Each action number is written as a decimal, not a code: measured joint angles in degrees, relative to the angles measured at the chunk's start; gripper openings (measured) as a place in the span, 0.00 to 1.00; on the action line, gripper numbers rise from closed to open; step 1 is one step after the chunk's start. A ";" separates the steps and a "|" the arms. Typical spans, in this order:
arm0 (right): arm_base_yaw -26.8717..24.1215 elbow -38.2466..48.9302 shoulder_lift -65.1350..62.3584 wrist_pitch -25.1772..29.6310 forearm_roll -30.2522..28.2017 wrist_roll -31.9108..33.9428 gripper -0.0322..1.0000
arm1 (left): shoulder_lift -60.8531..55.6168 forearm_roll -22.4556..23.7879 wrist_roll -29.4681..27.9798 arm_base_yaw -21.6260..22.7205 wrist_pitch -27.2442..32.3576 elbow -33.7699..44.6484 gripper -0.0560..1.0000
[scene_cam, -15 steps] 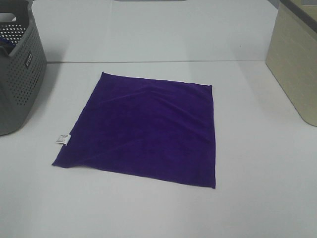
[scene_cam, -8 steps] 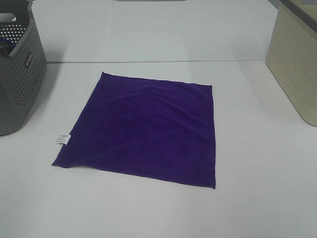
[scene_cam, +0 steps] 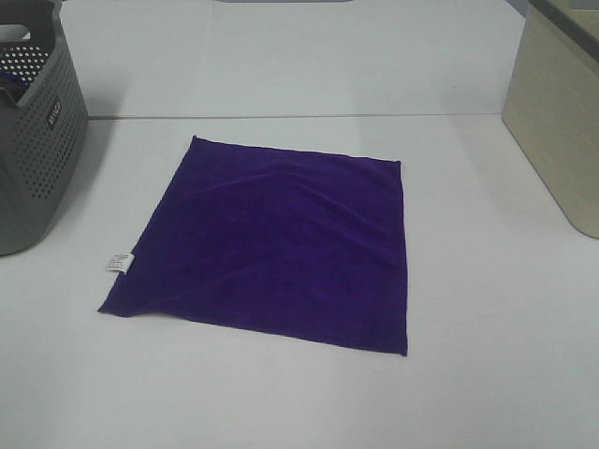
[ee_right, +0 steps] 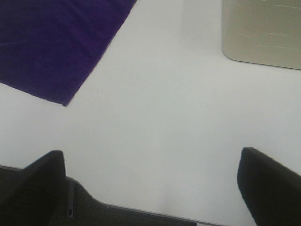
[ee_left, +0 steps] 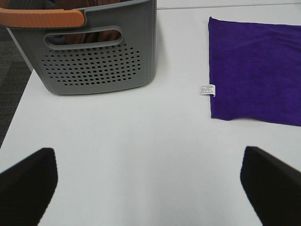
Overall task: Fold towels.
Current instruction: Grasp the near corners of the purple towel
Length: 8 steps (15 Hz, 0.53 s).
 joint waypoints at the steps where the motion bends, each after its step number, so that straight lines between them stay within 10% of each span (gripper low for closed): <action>1: 0.00 0.00 0.00 0.00 0.00 0.00 0.96 | 0.00 0.00 0.00 0.00 0.00 0.00 0.99; 8: 0.00 0.00 0.00 0.00 0.00 0.00 0.96 | 0.00 0.06 0.00 0.00 0.00 0.00 0.99</action>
